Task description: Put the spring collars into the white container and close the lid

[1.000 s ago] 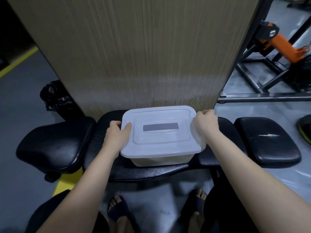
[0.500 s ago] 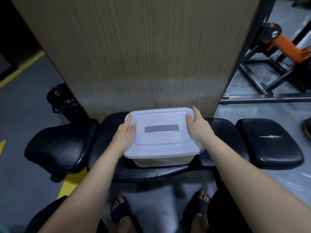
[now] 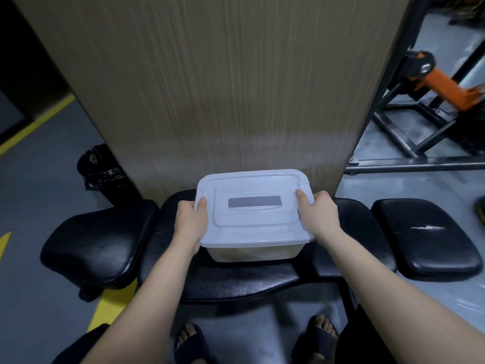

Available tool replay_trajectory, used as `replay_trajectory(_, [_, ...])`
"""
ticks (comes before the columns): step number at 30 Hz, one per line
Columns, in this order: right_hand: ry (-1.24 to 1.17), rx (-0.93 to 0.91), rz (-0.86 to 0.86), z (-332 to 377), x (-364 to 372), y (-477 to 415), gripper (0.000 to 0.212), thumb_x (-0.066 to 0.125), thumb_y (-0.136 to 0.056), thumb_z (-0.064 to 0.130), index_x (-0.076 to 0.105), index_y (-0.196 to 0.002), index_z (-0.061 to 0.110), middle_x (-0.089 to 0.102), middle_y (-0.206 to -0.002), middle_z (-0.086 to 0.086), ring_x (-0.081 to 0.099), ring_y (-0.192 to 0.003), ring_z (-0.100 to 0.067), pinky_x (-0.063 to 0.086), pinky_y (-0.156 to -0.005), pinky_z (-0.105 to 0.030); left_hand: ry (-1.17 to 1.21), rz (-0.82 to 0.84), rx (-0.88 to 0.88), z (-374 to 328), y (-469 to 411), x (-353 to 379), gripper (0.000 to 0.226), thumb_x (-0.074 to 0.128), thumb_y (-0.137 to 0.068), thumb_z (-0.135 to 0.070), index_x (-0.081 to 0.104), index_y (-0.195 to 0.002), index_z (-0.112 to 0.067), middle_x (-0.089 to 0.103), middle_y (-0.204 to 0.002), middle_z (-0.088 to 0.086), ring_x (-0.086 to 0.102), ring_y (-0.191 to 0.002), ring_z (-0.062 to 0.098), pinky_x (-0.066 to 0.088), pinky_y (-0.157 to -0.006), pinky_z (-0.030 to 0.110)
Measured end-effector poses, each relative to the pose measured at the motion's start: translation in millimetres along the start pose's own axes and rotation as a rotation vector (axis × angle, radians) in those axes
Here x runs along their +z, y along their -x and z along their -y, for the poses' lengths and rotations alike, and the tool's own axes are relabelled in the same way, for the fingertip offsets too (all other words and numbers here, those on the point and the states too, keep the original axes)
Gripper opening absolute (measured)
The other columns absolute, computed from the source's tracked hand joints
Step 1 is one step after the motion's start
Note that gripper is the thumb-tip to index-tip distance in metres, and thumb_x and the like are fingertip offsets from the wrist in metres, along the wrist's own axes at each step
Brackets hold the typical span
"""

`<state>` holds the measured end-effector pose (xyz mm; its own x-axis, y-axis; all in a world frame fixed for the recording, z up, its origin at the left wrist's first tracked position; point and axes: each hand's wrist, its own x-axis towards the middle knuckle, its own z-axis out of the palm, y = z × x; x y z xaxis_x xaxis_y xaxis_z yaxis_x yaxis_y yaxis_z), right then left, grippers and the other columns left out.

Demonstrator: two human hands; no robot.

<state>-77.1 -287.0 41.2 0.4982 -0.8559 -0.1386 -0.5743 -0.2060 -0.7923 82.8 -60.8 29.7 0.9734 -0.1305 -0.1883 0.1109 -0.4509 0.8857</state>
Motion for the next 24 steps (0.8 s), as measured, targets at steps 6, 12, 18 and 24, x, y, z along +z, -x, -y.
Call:
replay_trajectory(6, [0.049, 0.006, 0.023, 8.9, 16.1, -22.7, 0.053, 0.049, -0.091, 0.057, 0.050, -0.106, 0.006, 0.062, -0.099, -0.009, 0.058, -0.082, -0.028, 0.048, -0.068, -0.038, -0.067, 0.016, -0.010, 5.4, -19.6, 9.0, 0.036, 0.044, -0.100, -0.043, 0.045, -0.098, -0.007, 0.058, -0.089, -0.002, 0.054, -0.073, 0.015, 0.039, -0.057, 0.029])
replay_trajectory(12, [0.129, 0.056, -0.002, 11.9, 20.6, -26.1, 0.057, 0.047, -0.090, 0.062, 0.049, -0.109, 0.009, 0.061, -0.099, -0.008, 0.058, -0.082, -0.028, 0.047, -0.066, -0.037, -0.170, -0.012, 0.017, -6.8, -13.5, 11.1, 0.031, 0.042, -0.102, -0.043, 0.045, -0.109, -0.013, 0.059, -0.095, 0.000, 0.054, -0.076, 0.014, 0.039, -0.059, 0.033])
replay_trajectory(18, [0.225, 0.073, -0.030, 21.5, 8.2, -5.5, 0.078, 0.034, -0.090, 0.071, 0.042, -0.126, 0.003, 0.053, -0.127, -0.014, 0.056, -0.103, -0.032, 0.042, -0.073, -0.040, -0.395, -0.007, 0.062, -13.4, -3.5, -8.2, 0.048, 0.033, -0.100, -0.053, 0.053, -0.130, -0.021, 0.059, -0.124, 0.012, 0.058, -0.106, 0.031, 0.049, -0.091, 0.044])
replay_trajectory(24, [0.266, -0.061, -0.117, 21.5, -24.7, 24.9, 0.070, 0.030, -0.098, 0.057, 0.041, -0.138, 0.001, 0.044, -0.139, -0.019, 0.042, -0.128, -0.037, 0.038, -0.099, -0.048, -0.316, -0.120, 0.244, -29.6, 41.4, -33.3, 0.058, 0.035, -0.101, -0.050, 0.031, -0.154, -0.028, 0.040, -0.149, 0.007, 0.046, -0.133, 0.028, 0.038, -0.101, 0.042])
